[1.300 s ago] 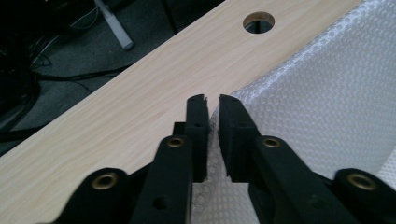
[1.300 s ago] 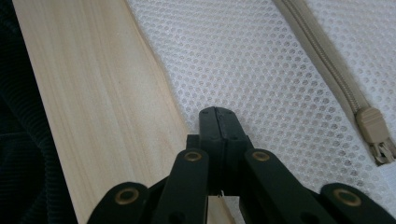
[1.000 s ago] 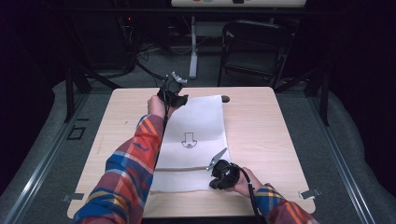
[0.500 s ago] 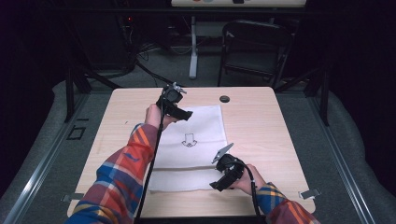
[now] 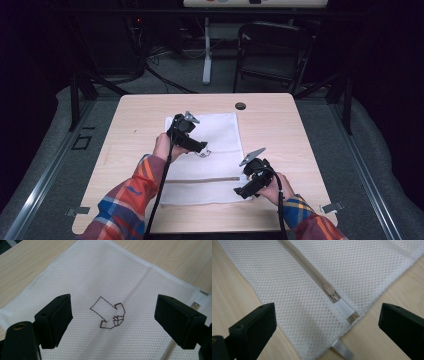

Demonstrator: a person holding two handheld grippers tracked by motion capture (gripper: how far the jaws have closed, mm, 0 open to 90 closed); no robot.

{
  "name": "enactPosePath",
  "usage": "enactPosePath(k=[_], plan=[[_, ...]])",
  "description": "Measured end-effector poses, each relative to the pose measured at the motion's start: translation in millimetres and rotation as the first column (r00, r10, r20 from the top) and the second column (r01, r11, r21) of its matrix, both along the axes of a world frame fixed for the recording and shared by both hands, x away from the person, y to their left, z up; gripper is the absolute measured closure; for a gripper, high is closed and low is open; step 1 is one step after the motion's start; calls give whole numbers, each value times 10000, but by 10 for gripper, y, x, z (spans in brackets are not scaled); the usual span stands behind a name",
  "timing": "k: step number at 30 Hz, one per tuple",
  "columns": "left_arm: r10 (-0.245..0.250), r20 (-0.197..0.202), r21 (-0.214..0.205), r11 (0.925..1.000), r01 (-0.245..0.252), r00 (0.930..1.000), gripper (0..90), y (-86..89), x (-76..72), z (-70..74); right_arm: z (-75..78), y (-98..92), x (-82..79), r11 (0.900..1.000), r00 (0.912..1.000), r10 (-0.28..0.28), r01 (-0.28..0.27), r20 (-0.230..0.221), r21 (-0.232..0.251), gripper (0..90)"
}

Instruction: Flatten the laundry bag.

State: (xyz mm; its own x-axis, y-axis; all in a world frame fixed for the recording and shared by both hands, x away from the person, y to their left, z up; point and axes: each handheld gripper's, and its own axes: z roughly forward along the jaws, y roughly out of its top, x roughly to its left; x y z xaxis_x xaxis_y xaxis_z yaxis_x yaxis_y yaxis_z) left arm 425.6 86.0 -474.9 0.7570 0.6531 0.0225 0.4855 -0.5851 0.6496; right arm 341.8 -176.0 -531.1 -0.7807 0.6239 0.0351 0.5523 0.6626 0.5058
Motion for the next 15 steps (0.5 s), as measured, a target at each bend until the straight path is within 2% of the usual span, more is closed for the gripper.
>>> enactPosePath(k=[1,6,12,14,15], plan=[[-82,-90,-82,9999,82,9999,135,-9,-31,-23,-8,-18,5,9997,9999,-150,150,-1,171,0],[-445,-241,-116,9990,442,9987,113,-69,-159,-140,16,-102,26,9988,9992,-403,402,34,271,0],[-817,-496,181,9964,827,9954,84,-144,-246,-239,38,-145,34,9963,9977,-673,671,17,538,0],[-931,-547,254,9952,946,9941,77,-167,-257,-266,39,-161,49,9966,9973,-734,732,27,369,0],[-906,-543,255,9954,921,9944,72,-180,-265,-278,32,-166,55,9964,9975,-709,709,-16,465,0]])
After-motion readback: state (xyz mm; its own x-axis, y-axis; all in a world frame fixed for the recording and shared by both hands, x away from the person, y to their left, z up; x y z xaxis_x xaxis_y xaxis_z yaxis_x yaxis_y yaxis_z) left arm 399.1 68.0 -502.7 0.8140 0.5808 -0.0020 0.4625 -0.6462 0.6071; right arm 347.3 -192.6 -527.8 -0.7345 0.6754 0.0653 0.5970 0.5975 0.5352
